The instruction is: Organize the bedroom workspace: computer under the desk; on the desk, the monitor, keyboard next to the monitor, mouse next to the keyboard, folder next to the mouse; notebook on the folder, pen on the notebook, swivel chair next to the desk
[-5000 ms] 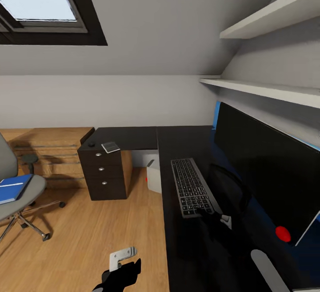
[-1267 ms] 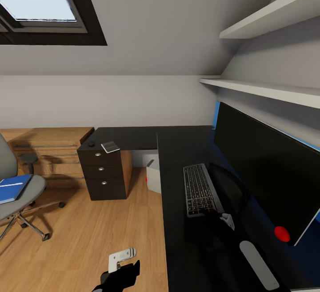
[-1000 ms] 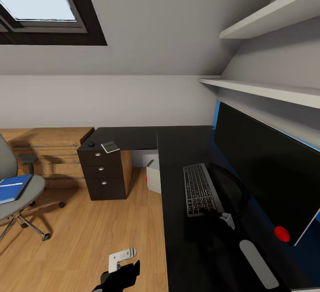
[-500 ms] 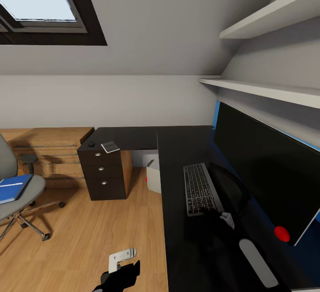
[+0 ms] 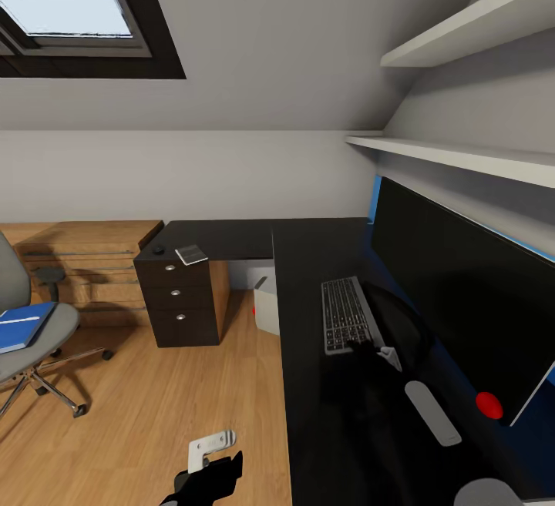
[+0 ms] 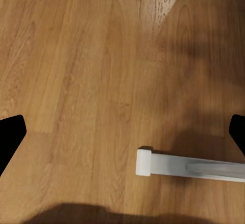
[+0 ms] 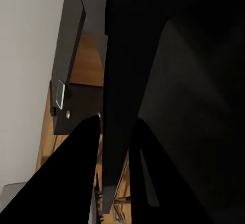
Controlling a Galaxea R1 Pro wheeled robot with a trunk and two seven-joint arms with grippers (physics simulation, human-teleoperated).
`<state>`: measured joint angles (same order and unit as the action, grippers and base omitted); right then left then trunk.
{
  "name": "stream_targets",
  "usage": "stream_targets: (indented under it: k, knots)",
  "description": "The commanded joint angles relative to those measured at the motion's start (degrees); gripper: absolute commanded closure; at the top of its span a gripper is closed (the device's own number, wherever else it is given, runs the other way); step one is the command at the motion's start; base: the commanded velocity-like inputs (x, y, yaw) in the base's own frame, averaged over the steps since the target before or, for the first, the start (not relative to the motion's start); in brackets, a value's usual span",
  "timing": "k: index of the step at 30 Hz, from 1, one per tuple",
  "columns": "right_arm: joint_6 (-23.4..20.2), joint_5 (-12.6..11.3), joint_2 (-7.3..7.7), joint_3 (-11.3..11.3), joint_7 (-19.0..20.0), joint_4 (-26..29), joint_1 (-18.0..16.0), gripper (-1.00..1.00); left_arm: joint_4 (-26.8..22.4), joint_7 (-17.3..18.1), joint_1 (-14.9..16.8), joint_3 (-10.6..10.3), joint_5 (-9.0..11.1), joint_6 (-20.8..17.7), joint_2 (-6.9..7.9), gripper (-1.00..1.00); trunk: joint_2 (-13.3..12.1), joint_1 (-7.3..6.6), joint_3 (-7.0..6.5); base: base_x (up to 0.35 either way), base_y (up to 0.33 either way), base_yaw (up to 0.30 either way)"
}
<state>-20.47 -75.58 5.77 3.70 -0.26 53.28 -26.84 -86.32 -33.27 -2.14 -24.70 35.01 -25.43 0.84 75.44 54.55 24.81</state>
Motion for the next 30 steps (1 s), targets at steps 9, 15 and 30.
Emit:
stream_targets:
  k: [9, 15, 30]
  knots:
    - [-0.2, 0.5, 0.12, 0.1, -1.4, -3.3, -0.2, 1.0, -0.1, -0.5, 0.0, -0.2, 0.6, -0.1, -0.04, -1.0, 0.0, 0.01, 0.06, 0.0, 0.0, 0.0]
    - [-0.2, 0.5, 0.2, 0.1, -1.4, -3.2, -0.2, 1.0, -0.1, -0.6, 0.0, -0.2, 0.5, -0.1, -0.04, -1.0, 0.0, 0.01, 0.06, 0.0, 0.0, 0.0]
    - [-0.4, 0.2, 0.28, -0.1, -1.2, -3.2, -0.2, 1.0, -0.1, -0.7, 0.0, 0.0, 0.5, 0.0, -0.1, -1.0, 0.0, 0.01, 0.06, 0.0, 0.0, 0.0]
